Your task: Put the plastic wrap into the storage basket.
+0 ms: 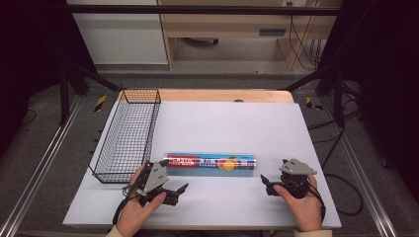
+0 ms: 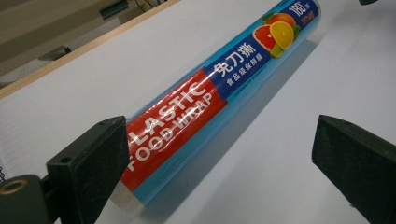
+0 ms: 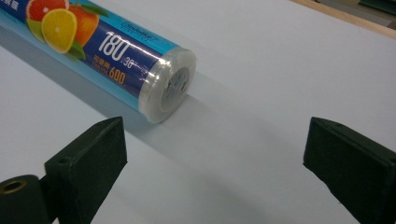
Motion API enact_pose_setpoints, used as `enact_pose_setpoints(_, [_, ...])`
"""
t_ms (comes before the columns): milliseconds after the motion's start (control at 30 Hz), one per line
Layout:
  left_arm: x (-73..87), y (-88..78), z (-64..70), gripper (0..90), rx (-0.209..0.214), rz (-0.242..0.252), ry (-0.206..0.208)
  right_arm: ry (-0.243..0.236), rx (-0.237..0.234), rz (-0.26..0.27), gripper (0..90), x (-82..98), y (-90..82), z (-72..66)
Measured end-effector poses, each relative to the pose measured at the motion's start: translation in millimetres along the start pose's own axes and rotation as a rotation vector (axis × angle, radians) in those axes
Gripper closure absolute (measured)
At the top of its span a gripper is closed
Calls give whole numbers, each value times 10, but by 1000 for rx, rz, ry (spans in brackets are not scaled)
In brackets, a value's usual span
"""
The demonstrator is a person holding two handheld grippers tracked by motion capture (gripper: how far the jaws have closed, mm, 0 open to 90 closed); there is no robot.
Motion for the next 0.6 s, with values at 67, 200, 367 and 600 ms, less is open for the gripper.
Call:
enact_pose_setpoints(67, [0, 5, 1, 41, 6, -3, 0, -10, 6, -12, 55, -7, 22, -15])
enact_pose_setpoints(200, [1, 8, 4, 41, 9, -7, 3, -57, 6, -50, 60, -19, 35, -74])
enact_pose_setpoints(367, [17, -52, -2, 41, 27, 0, 5, -134, 14, -72, 99, -125, -30, -87])
enact_pose_setpoints(600, [46, -120, -74, 41, 58, 3, 4, -281, -92, -128, 103, -616, -122, -188])
Point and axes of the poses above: each handheld gripper's, and its own axes: y roughly forward along the jaws, x roughly out of its underside, z roughly to its right, the point moved 5 cm from there along y, roughly forward along the jaws, and after that the axes turned 12 degrees about -z, right-handed, at the moved point
